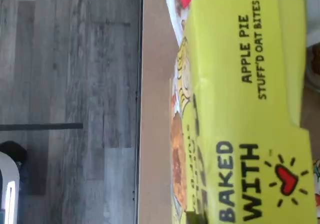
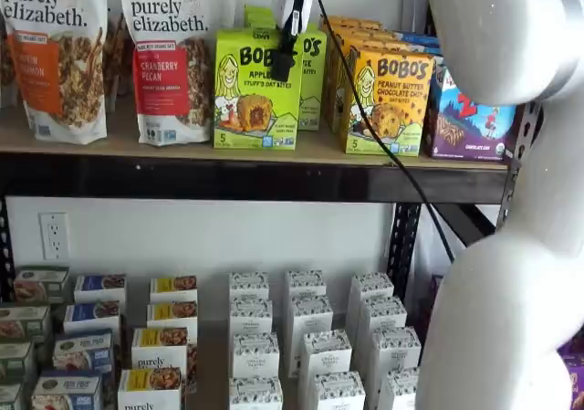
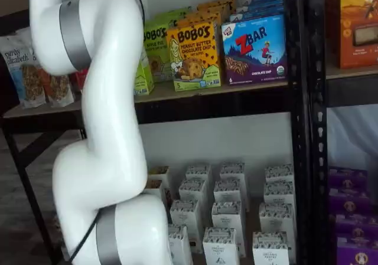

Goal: Pick the green box on the top shelf, the fourth from the left

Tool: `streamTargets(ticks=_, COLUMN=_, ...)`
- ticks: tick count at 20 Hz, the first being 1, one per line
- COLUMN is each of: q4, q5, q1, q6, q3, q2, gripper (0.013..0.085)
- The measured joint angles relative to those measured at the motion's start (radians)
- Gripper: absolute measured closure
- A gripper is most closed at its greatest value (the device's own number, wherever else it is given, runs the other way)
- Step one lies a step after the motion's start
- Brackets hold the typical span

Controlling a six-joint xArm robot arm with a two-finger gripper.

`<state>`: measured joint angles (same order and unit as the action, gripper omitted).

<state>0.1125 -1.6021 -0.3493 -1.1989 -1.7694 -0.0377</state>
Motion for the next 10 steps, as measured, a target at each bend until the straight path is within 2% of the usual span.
streamTargets(ticks=10, q4=-0.008, q5=-0.015, q1=-0.003, q6=0.002, q3=-0.011, q2=-0.005, gripper=0.0770)
